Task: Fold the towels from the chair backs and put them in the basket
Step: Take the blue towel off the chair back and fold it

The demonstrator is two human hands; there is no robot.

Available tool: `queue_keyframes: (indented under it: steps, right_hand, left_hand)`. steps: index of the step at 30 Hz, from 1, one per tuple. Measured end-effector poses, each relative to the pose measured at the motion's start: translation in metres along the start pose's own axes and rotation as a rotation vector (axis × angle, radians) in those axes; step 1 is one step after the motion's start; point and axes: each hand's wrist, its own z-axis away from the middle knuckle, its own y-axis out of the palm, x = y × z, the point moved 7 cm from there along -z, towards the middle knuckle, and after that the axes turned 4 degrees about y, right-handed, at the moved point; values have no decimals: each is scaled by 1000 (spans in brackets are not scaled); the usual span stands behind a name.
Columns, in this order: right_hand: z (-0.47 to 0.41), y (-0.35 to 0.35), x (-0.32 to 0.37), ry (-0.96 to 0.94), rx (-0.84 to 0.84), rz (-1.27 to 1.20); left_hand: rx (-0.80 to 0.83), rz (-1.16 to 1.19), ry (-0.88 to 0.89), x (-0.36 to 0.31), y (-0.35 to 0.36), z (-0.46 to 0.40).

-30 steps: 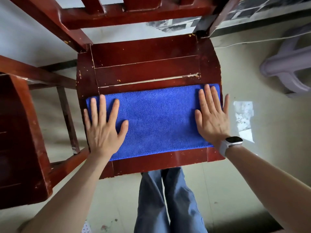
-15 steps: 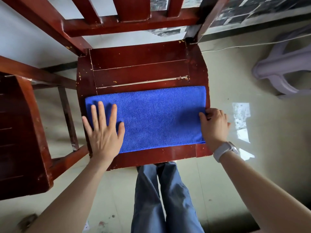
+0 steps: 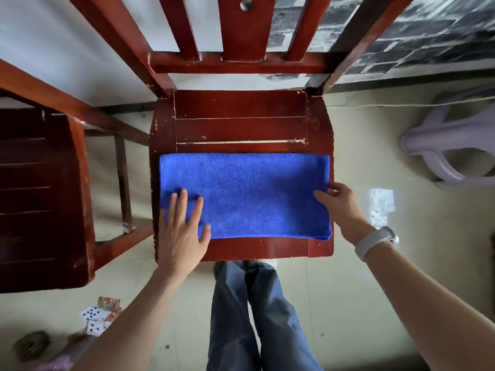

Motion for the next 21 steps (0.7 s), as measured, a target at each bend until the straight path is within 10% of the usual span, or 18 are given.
queue_keyframes:
  steps: [14,18,21]
  right_hand:
    - [88,185,102,-252,525,173]
    - [81,225,94,-129,491,213]
    - [67,212,115,-475,211,576]
  left_hand:
    - [-128,1678,-937,45,14,41]
    - [-116,1800,-1007,53,29,46]
    - [-103,1545,-917,59,27,40]
